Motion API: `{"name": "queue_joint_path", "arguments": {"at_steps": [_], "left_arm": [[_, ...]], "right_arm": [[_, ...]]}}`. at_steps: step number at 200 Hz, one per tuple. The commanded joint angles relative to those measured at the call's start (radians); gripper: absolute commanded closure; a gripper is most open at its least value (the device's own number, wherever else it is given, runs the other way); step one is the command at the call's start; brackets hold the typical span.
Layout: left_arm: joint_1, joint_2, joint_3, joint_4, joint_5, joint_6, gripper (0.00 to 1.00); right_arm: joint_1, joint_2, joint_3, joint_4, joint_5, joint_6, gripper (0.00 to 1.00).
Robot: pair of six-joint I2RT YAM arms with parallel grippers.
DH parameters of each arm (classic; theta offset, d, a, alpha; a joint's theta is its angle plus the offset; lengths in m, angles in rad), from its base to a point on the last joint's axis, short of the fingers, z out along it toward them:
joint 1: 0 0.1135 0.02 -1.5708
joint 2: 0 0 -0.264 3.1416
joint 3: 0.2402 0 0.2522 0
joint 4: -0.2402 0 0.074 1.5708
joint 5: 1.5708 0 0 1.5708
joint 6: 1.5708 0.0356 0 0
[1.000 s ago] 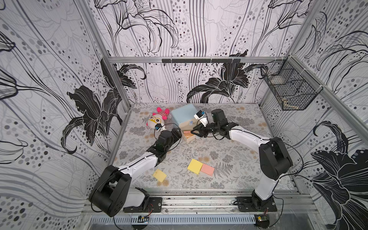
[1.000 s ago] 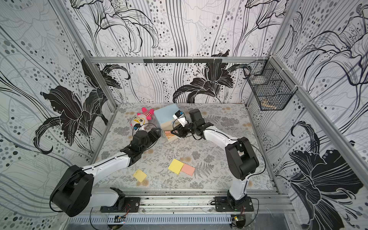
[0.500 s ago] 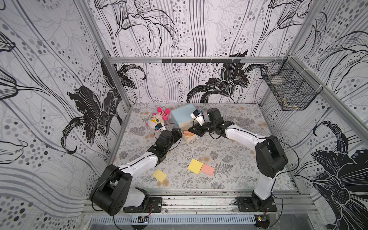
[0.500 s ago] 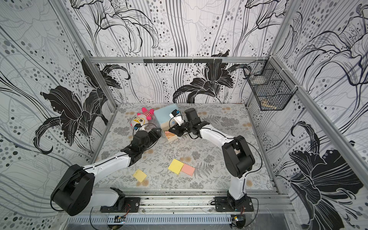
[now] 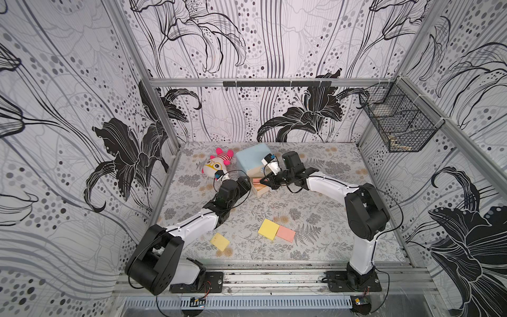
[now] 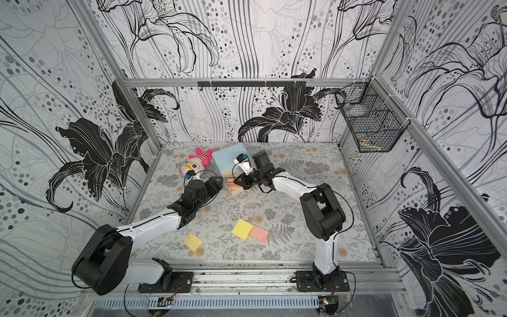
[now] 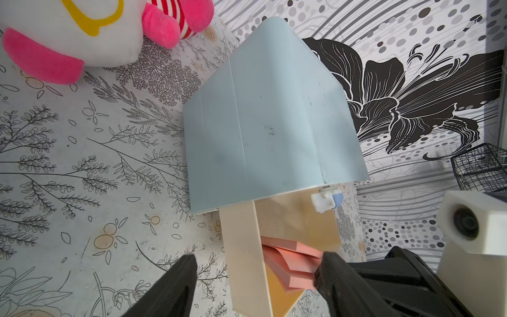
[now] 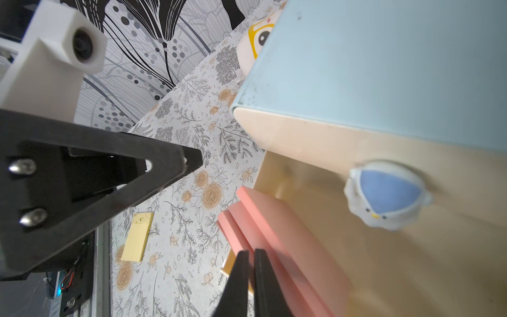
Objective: Please put the sticky notes in the drawer by color
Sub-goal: Place the sticky notes in the drawer, then pick up the sticky notes from the center of the board.
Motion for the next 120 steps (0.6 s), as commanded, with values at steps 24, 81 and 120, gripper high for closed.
{"name": "queue_joint_path", "arguments": {"at_steps": [24, 81, 120], "left_arm": [[0.006, 0.017, -0.013, 0.044, 0.016, 0.012, 0.23], [0.006, 0.015, -0.011, 0.041, 0.014, 0.014, 0.23], [0.006, 0.022, -0.004, 0.049, 0.021, 0.015, 0.24]], "right_arm": [[0.002, 0.009, -0.014, -0.075, 0.065, -0.003, 0.87], [0.003, -0.043, -0.066, -0.09, 0.048, -0.012, 0.85], [0.003, -0.086, -0.083, -0.096, 0.095, -0.029, 0.82]]}}
